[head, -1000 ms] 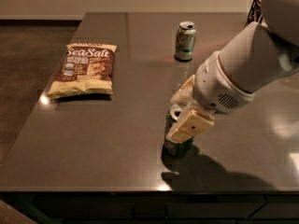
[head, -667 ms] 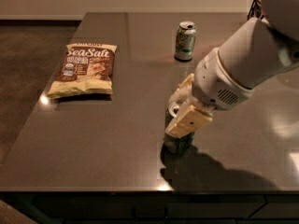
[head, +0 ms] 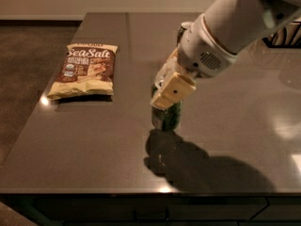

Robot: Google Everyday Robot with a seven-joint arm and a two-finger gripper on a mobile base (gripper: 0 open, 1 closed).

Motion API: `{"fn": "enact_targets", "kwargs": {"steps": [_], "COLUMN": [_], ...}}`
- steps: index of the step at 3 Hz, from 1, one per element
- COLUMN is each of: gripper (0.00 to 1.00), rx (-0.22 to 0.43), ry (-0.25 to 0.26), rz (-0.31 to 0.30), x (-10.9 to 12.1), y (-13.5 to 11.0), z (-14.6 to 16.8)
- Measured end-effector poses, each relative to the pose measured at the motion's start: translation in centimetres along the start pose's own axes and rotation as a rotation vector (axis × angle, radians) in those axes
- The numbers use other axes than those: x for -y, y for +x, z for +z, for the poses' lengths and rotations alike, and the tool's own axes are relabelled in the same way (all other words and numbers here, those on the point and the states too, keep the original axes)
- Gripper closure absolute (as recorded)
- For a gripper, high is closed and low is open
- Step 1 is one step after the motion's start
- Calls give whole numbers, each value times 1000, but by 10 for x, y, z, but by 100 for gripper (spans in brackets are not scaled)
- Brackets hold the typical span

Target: Move green can near brown chip bag

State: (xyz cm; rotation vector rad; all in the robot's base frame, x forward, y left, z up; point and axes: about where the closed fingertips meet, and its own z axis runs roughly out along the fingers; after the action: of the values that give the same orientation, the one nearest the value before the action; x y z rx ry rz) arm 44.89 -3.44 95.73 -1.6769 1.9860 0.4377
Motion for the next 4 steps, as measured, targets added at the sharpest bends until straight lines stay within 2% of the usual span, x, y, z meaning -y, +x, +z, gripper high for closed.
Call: {"fn": "enact_targets", "kwargs": {"steps": [2,4], "gripper": [100,100], "rx": [24,12], "ry": [44,35], "rz": [34,36], "x": [40,45], "y": [-61,-92], "z": [28,71]}}
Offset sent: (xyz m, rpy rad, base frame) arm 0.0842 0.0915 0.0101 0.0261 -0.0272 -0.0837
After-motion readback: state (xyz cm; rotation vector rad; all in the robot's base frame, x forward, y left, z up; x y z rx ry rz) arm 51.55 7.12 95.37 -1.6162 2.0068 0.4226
